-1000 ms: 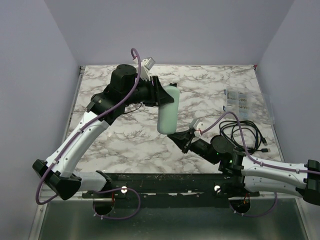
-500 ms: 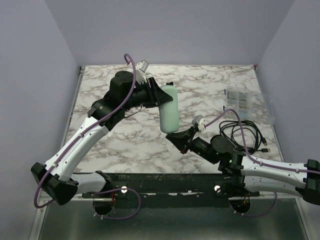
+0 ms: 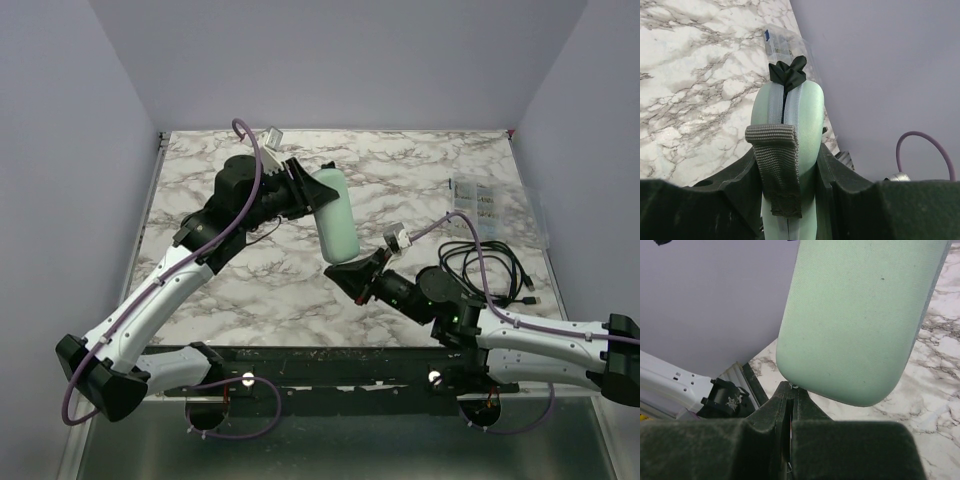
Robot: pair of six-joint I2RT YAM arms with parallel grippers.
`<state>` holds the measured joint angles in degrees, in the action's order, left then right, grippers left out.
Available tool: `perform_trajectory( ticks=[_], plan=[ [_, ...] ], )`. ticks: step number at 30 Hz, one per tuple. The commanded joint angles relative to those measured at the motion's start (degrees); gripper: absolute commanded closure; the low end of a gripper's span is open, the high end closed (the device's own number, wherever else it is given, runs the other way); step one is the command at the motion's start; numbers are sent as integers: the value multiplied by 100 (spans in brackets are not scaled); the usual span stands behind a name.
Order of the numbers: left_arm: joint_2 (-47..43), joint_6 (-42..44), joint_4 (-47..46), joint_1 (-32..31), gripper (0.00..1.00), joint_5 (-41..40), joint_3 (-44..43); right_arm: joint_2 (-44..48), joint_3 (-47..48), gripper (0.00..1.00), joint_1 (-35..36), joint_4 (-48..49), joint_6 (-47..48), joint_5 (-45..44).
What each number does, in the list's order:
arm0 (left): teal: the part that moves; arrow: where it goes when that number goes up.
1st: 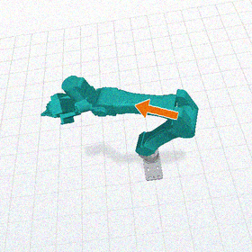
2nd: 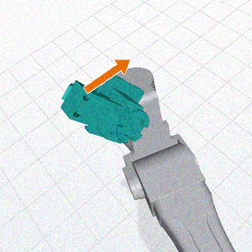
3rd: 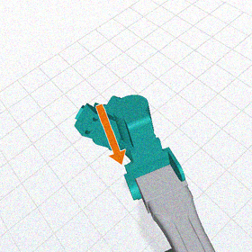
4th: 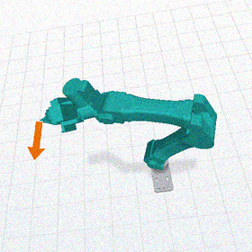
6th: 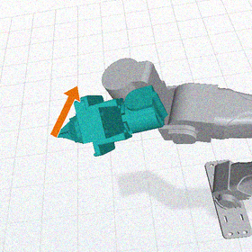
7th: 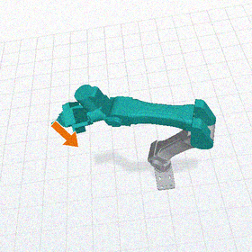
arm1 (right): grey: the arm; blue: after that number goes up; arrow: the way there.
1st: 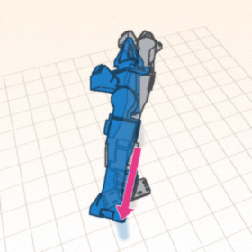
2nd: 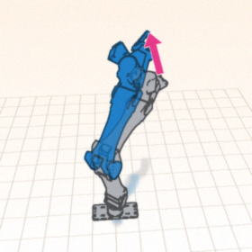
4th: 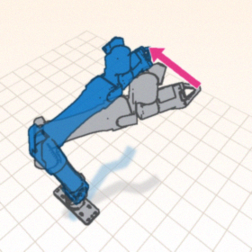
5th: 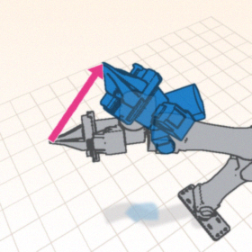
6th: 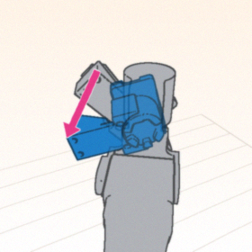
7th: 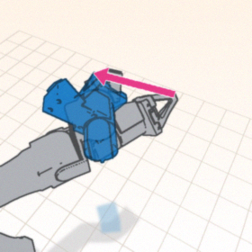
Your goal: Open the umbrella
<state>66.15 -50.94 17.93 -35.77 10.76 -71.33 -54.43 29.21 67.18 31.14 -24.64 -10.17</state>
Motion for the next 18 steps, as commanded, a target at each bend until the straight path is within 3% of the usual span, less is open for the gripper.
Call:
perform_trajectory(
  ticks=[1,11,18],
  plan=[
    [-139,-98,-777,-91,100,-674,-4,-121,393,99,86,159,-374,357],
    [-312,87,-556,-418,100,-1513,83,-211,648,99,88,182,-731,425],
    [-498,151,-737,-773,100,-2059,307,-284,1148,99,92,-891,-1599,-529]
  ],
)
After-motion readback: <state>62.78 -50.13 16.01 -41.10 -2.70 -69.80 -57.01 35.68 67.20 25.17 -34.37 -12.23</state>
